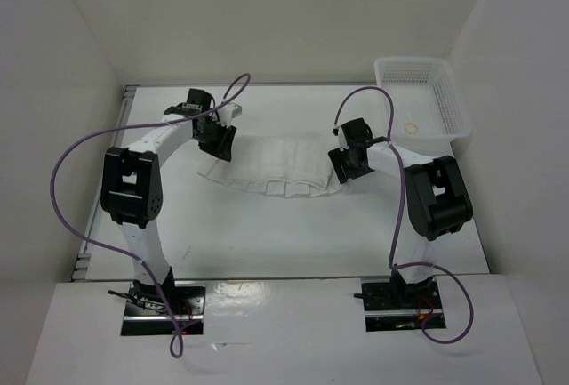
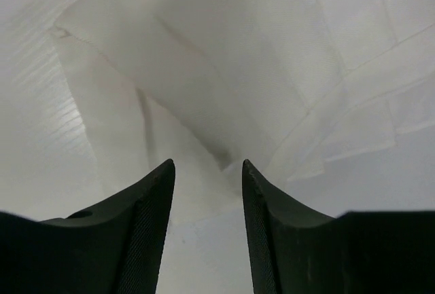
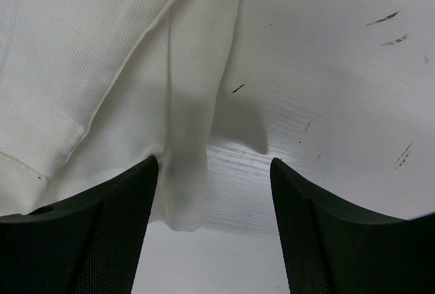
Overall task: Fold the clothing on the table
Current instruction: Fold the skirt
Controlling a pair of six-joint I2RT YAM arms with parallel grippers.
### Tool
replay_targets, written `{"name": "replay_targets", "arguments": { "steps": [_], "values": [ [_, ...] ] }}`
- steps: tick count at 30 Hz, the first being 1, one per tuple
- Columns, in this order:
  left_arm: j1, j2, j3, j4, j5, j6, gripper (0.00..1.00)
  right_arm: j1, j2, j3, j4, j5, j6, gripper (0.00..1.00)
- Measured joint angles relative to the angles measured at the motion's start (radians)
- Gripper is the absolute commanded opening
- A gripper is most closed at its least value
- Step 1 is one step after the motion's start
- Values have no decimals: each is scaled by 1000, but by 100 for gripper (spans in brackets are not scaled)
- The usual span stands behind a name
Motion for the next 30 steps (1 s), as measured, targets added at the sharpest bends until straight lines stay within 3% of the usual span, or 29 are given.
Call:
{"name": "replay_targets", "arguments": {
  "steps": [3, 12, 21, 30],
  "values": [
    [29, 1, 4, -5, -27, 12, 63, 0, -3, -1, -2, -3, 0, 72],
    [290, -37, 162, -25, -77, 24, 66, 0, -52, -12, -6, -8, -7, 72],
    [62, -85, -54, 41, -17, -26, 66, 0, -63, -12, -8, -25, -16, 72],
    [63, -81, -114, 106, -49, -72, 66, 0, -65, -12, -12, -44, -21, 72]
  ]
}}
